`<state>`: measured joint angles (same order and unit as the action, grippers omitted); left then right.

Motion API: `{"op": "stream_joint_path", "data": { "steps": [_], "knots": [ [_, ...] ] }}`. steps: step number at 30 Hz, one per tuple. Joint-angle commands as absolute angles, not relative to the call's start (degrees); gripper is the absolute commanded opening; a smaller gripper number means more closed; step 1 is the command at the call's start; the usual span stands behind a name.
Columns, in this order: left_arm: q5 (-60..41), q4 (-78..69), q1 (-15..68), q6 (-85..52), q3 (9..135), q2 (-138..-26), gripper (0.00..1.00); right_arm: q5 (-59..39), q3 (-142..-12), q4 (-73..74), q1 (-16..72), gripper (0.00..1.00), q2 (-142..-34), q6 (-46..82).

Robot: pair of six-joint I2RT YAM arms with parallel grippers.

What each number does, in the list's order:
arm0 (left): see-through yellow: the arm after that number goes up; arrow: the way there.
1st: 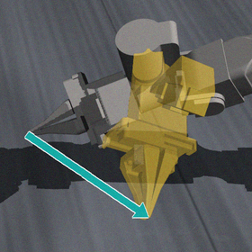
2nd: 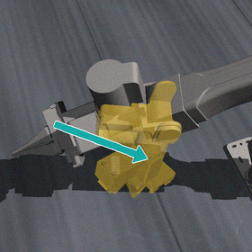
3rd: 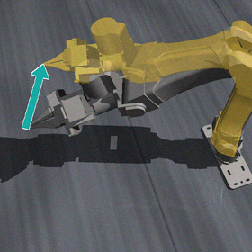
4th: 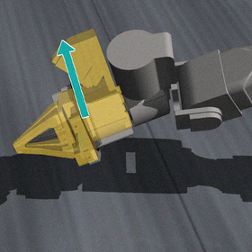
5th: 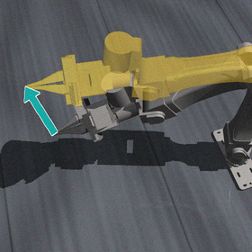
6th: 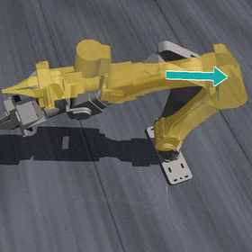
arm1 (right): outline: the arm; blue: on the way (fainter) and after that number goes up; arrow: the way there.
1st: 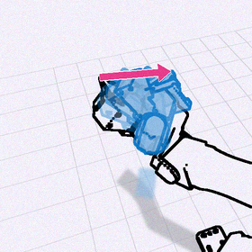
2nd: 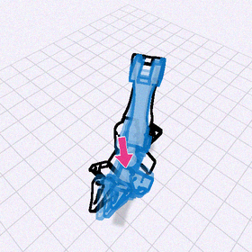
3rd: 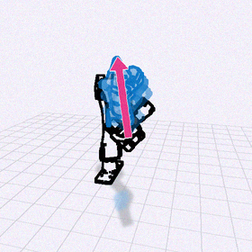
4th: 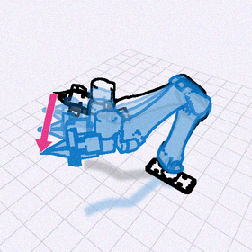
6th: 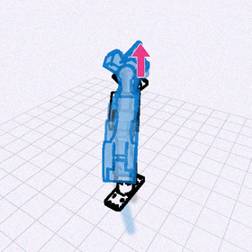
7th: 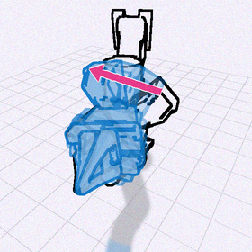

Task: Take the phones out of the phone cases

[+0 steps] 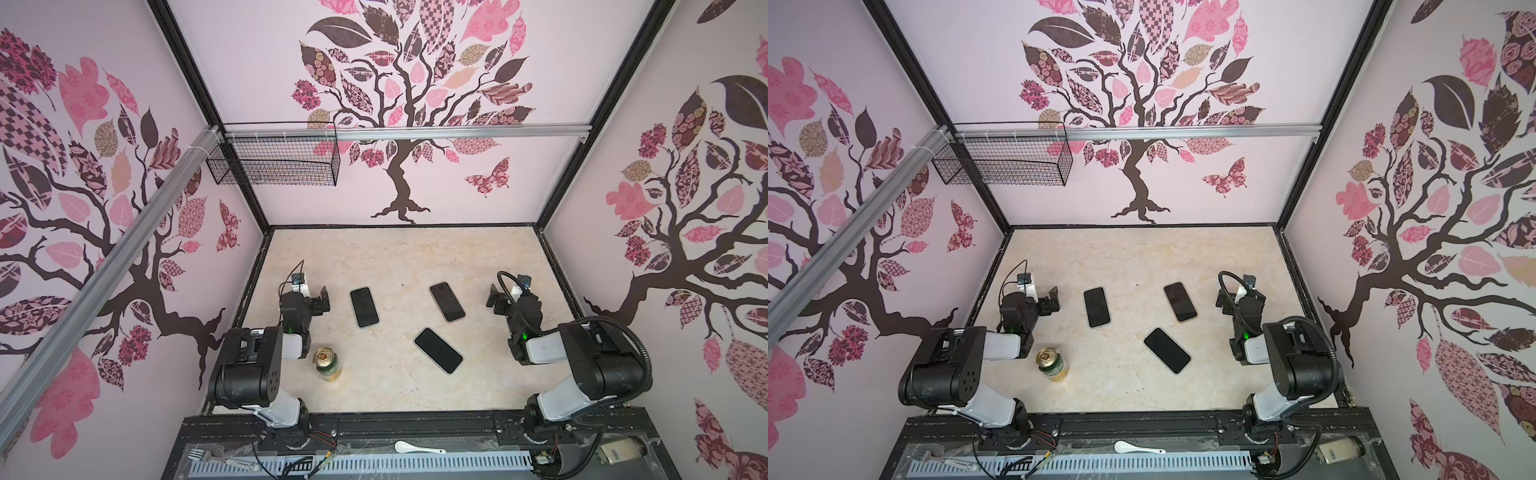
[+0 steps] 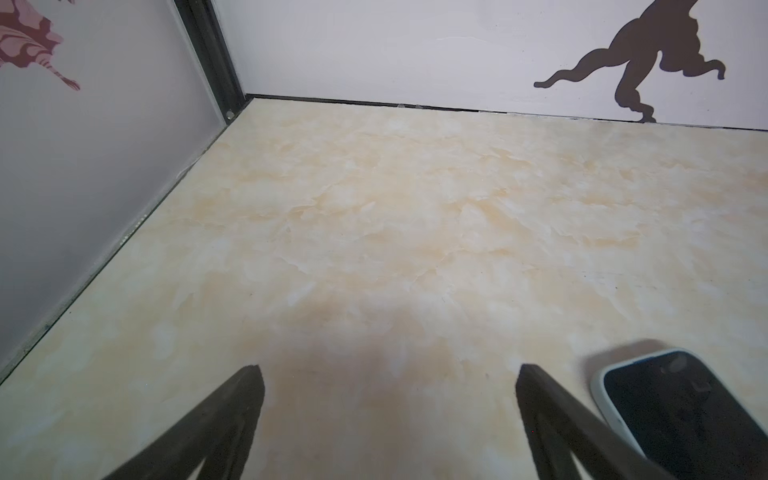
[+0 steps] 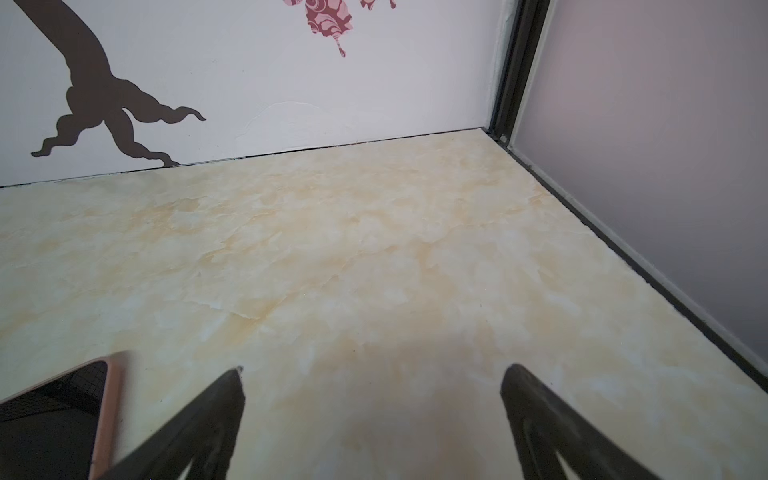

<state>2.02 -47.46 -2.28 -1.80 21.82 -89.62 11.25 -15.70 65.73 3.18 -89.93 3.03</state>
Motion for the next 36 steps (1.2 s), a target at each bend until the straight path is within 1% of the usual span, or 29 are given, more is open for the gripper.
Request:
{"op": "stream_joint_path", "data": {
  "steps": [1, 27, 31, 34, 36],
  "knots": [
    [1.03, -48.62, -2.73, -1.95, 22.65, -89.28, 0.98, 10.95, -16.34, 66.35, 2.91, 1.00, -89.40, 3.34],
    [1.30, -48.83, -2.55, -1.85, 22.41, -89.19, 0.98, 9.95, -16.09, 66.31, 2.46, 1.00, -89.12, 3.52],
    [1.63, -50.60, -2.03, -1.38, 21.18, -88.71, 0.98, 9.13, -16.05, 66.45, 2.46, 0.99, -89.06, 3.23],
    [5.02, -51.80, 0.01, -0.51, 20.43, -86.81, 0.98, 8.09, -15.67, 66.85, 2.45, 0.99, -88.17, 2.82],
    [10.92, -43.88, 2.47, 0.17, 21.98, -81.83, 0.98, 7.02, -15.91, 65.10, 2.47, 0.99, -86.16, 2.08]
  ]
}}
